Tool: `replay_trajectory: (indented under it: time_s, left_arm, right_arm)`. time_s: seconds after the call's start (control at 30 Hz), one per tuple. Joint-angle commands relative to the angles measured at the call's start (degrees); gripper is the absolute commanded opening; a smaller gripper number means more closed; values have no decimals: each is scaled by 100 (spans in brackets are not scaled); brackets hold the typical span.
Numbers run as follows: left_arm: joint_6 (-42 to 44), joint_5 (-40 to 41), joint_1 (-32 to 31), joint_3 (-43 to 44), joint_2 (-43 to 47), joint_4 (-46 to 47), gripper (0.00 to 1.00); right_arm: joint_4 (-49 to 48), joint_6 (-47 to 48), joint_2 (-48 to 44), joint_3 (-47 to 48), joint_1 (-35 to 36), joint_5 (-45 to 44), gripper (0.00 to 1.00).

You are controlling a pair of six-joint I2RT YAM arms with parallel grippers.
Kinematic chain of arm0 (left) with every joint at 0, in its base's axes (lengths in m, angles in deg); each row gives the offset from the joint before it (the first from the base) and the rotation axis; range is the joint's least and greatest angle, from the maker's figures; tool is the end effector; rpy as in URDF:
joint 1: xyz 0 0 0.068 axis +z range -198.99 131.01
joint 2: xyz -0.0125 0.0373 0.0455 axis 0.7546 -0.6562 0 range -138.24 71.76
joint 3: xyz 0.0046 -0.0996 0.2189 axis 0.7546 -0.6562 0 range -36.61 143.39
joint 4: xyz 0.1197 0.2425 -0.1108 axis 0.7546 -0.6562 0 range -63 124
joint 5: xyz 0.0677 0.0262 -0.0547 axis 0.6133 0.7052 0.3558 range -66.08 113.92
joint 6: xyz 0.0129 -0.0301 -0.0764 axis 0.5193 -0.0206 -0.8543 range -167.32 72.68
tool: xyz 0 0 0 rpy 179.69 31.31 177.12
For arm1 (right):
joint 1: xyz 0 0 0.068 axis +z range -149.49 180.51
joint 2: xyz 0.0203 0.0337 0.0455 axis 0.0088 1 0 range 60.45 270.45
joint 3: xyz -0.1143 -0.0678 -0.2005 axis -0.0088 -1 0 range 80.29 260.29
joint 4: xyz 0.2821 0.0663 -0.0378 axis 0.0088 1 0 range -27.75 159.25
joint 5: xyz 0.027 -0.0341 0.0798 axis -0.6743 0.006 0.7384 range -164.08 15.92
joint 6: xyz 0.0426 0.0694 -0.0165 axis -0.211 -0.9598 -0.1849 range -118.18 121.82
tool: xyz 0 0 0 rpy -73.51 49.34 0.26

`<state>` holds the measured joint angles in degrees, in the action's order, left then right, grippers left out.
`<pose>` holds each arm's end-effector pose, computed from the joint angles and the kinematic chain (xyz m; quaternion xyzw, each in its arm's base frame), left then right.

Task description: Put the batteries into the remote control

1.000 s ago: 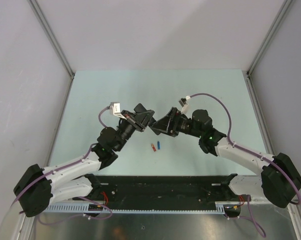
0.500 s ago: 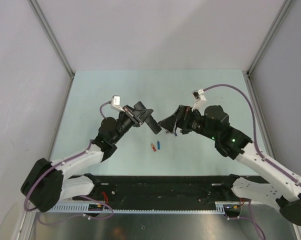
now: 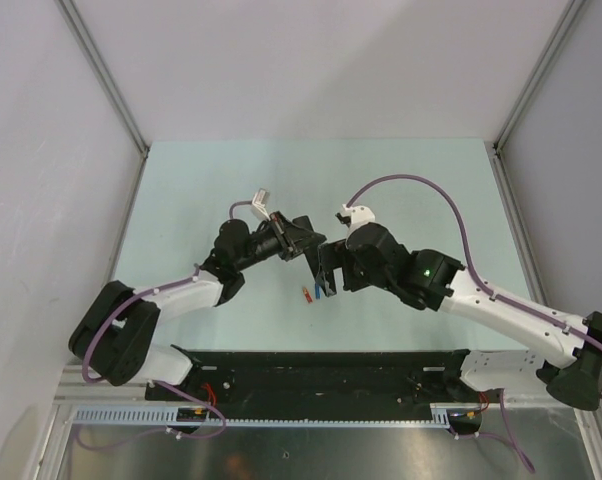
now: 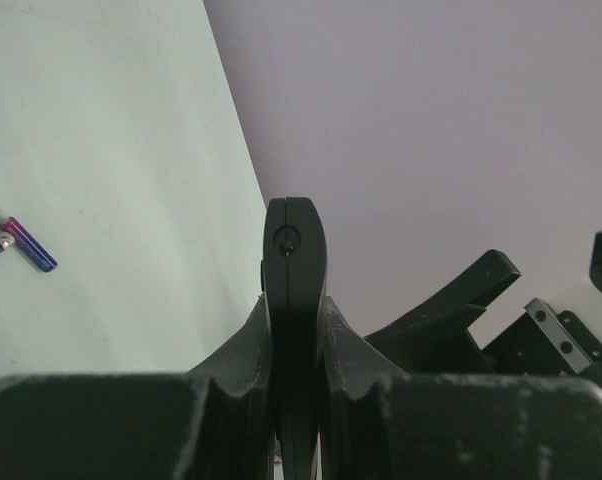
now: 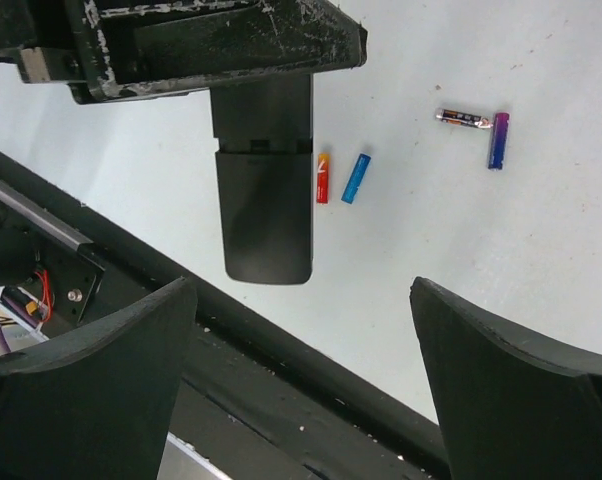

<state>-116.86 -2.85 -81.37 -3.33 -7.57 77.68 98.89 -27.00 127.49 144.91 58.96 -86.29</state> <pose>0.2795 -0.2160 0.1760 -0.0718 0.7165 -0.6283 0.2945 0.1818 0.2669 0.2827 -0.1854 0.8795 0.2256 0.3757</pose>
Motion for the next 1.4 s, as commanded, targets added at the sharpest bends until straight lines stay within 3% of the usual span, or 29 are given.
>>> replay_trajectory:
  time_s: [0.0, 0.33, 0.67, 1.37]
  left_arm:
    - [-262, -461, 13, 267, -39, 545, 0]
    - [-297, -514, 13, 232, -127, 624, 0]
    - [-297, -514, 13, 258, -197, 633, 0]
    - [-262, -461, 13, 214, -214, 642, 0]
  right_arm:
    - [-96, 87, 28, 130, 78, -212, 92]
    - [-386, 139, 370, 209, 192, -168, 82]
    - [-456, 236, 590, 305, 272, -238, 62]
    - [-360, 254, 626, 341, 351, -361, 41]
